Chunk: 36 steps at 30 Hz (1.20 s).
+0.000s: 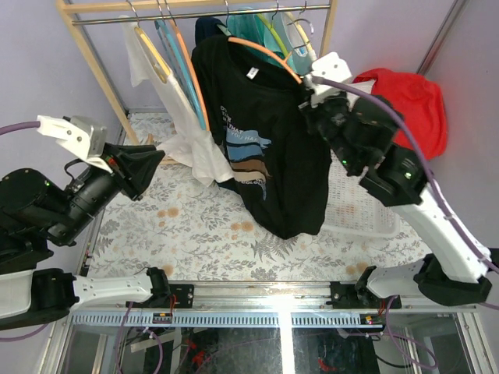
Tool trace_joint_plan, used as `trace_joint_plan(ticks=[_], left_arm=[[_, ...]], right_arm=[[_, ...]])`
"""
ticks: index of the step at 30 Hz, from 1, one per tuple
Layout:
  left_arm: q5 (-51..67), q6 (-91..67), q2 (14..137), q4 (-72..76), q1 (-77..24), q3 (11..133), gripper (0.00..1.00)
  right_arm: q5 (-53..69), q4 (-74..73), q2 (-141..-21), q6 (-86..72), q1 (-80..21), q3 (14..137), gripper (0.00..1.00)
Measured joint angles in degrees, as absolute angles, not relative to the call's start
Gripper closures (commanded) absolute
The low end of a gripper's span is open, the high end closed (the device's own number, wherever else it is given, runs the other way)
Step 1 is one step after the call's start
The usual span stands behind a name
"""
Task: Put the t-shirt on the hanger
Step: Place the hanger at the clothesline.
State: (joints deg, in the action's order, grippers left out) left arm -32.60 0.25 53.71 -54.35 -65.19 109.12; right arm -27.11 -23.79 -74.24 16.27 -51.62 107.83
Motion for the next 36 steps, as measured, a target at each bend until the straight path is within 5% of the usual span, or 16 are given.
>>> trace_joint_plan(ticks=[8, 22, 36], left_arm=[[-33.01, -0.08, 51.55, -55.53, -65.19, 109.14, 0.79], [-32.12, -1.93, 50.09, -56.38, -65.19, 105.6, 0.8], [-31.24, -2.7, 46.52, -56.58, -65.19, 101.86, 0.8]], right_arm=[[-31.77, -24.71, -81.03, 18.39, -53.23, 110.83, 1.0], [-35.51, -22.96, -102.26, 24.45, -57.76, 137.12, 1.0], [-40.12, -14.72, -89.82, 26.46, -58.89, 114.69, 1.0]])
